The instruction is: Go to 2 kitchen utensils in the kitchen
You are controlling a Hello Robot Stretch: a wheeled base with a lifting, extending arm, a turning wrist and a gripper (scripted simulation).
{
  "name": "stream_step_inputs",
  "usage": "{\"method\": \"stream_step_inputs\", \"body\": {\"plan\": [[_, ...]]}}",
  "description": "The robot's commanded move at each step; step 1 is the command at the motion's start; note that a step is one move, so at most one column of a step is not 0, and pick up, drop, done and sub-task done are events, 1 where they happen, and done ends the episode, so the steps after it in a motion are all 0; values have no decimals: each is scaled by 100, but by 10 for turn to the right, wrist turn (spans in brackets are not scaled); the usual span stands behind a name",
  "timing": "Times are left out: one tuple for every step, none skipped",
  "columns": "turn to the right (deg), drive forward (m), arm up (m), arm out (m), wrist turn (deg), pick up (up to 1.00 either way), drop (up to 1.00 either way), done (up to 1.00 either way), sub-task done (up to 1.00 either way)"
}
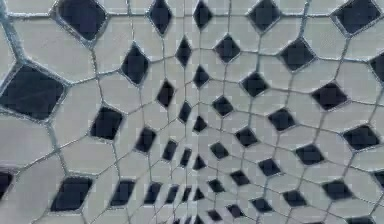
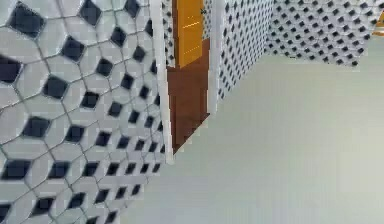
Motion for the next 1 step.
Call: {"method": "stream_step_inputs", "body": {"plan": [[450,0,0,0,0,0,0,0,0]]}}
